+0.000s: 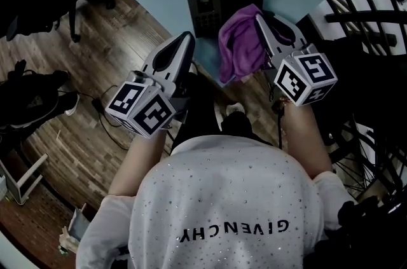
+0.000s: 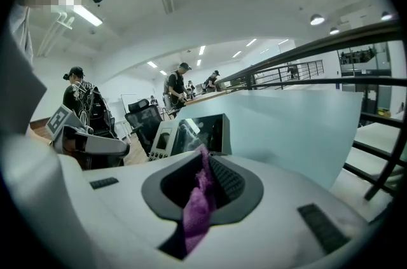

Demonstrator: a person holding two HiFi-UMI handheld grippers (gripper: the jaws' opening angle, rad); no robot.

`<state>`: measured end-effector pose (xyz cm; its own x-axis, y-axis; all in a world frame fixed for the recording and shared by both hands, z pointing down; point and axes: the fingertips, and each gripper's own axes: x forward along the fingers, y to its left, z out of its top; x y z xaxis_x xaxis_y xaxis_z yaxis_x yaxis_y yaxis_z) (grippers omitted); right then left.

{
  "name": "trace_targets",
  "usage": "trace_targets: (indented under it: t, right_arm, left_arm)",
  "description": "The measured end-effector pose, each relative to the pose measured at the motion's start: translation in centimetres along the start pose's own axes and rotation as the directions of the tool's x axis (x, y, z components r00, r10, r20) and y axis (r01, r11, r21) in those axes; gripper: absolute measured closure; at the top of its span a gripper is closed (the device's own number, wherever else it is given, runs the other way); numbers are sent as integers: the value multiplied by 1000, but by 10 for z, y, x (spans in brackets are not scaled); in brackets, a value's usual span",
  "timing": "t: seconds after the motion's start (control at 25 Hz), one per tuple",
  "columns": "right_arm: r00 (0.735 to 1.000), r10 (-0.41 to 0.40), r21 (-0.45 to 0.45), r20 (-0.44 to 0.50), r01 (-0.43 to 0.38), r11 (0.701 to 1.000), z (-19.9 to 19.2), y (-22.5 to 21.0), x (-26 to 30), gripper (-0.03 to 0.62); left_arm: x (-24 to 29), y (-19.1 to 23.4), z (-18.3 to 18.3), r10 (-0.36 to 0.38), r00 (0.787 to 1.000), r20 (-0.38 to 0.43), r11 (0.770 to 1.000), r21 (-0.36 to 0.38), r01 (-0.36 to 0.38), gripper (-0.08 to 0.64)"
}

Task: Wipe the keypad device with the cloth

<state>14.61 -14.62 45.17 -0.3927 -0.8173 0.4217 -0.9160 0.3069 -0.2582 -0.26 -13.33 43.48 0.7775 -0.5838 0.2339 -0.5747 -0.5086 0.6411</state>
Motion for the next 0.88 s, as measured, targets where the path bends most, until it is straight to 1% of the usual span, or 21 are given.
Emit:
trace_targets:
  t: [0.32,0.52,0.6,0.64,0.72,0.8,0.88]
  right_arm:
    - [999,-52,10,-13,52,999,-6,-19,-11,560]
    - [992,-122,45,-37,123,991,-12,-39,-21,560]
    - [990,-140,57,-32,141,988,-10,-43,-24,561]
    - [990,-136,60,-21,137,989,-6,-41,-25,561]
    - [994,-105,59,15,104,993,4,-31,-24,561]
    - [997,-42,52,57,39,998,15,-11,-20,561]
    - [995,39,30,92,-42,999,23,13,-14,561]
  left_arm:
    - [2,-4,1,-9,1000,-4,1000,9,9,558]
    - [-1,-6,-1,-10,1000,0,1000,7,10,560]
    - [-3,-5,-2,-7,1000,6,1000,7,7,559]
    - [-4,-4,-2,-3,1000,10,1000,6,3,559]
    - [-7,-1,-1,6,1000,20,1000,2,-6,559]
    - [-10,0,0,15,1000,27,1000,-2,-15,559]
    - [-13,2,1,23,999,34,1000,-4,-23,560]
